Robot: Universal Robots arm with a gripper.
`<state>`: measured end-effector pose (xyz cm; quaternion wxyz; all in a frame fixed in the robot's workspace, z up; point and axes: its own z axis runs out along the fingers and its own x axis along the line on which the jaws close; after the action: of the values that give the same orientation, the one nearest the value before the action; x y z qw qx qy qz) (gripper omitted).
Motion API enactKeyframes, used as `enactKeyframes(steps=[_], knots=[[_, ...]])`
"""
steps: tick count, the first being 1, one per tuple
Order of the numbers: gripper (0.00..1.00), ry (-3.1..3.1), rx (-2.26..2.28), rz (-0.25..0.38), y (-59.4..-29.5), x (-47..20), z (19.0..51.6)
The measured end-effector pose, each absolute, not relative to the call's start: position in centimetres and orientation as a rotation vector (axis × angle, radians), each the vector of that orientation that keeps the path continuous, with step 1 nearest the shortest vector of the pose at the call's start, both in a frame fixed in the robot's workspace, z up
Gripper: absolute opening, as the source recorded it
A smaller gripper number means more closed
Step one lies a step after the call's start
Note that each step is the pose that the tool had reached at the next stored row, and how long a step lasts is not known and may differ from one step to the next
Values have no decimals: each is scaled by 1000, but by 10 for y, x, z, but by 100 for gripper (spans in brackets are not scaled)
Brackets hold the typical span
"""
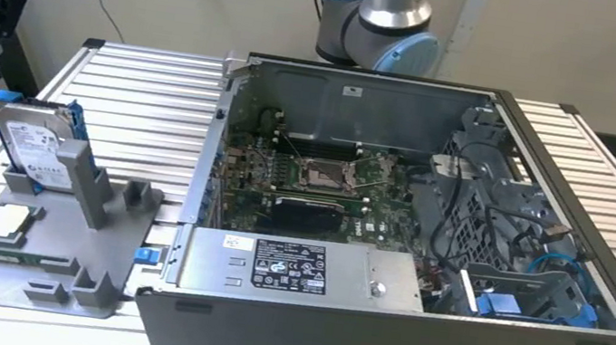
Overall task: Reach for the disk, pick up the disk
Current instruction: 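Pick up the disk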
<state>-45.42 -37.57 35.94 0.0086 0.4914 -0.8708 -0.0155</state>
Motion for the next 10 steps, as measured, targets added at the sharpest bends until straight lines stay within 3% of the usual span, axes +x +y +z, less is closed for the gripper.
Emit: enactKeyframes(steps=[10], knots=[[0,-2603,1723,-46,-376,-451,359]])
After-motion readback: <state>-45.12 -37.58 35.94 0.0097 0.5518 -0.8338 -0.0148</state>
